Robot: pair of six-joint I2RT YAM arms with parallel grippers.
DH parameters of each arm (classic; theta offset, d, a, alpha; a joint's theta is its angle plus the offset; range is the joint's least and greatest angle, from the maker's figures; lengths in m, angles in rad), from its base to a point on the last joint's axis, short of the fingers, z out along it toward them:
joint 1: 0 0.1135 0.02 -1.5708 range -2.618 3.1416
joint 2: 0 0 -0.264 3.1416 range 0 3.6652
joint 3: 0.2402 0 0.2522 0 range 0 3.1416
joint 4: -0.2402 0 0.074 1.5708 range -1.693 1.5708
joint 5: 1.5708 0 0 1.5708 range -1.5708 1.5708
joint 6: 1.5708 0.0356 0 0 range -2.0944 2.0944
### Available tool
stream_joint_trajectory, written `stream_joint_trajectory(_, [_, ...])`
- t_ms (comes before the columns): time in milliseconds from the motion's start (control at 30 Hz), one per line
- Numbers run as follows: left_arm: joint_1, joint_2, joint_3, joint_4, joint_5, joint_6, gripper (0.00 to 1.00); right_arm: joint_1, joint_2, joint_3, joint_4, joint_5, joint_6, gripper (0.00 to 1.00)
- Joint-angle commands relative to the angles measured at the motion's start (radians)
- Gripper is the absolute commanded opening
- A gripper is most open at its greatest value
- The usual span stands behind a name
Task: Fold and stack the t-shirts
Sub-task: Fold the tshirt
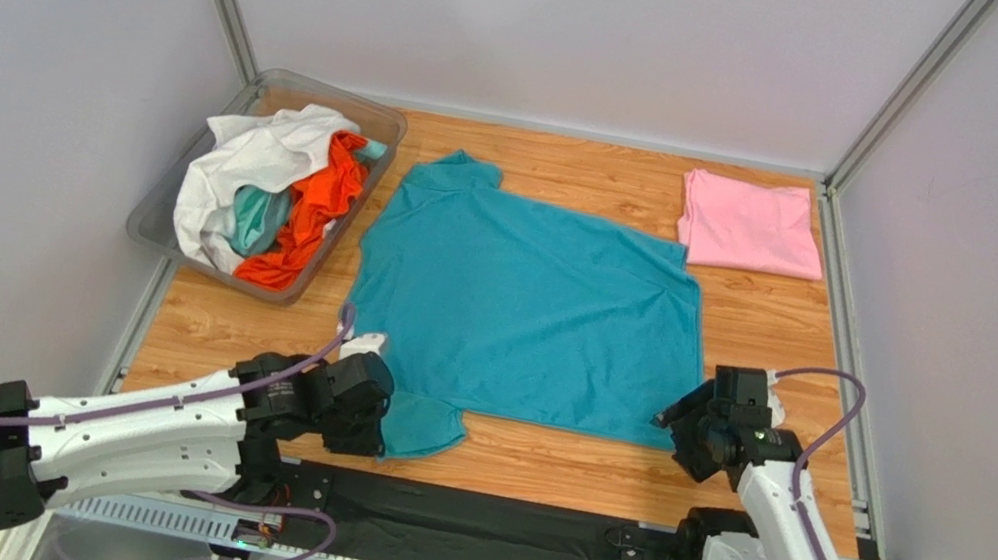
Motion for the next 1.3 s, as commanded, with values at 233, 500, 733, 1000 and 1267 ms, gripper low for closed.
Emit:
stream_joint_trajectory(233, [-0.003, -0.001, 0.090, -0.010, -0.077, 0.018, 0.00, -0.004, 0.097, 0.000, 0.098, 0.027, -0.062, 0.21])
stream_joint_trajectory(500, [0.012, 0.063, 0.173, 0.001, -0.080, 0.085, 0.00, -0.004, 0.077, 0.051, 0.069, 0.001, -0.103, 0.04])
stream_joint_trajectory(733, [0.095, 0.109, 0.282, 0.027, -0.098, 0.197, 0.00, -0.004, 0.106, 0.150, 0.055, -0.080, -0.179, 0.00])
stream_joint_trajectory(1000, [0.213, 0.180, 0.411, 0.042, -0.118, 0.340, 0.00, -0.002, 0.209, 0.262, 0.087, -0.114, -0.225, 0.00])
stream_joint_trajectory(1267, [0.340, 0.286, 0.492, 0.085, -0.092, 0.443, 0.00, -0.002, 0.337, 0.402, 0.087, -0.097, -0.268, 0.00])
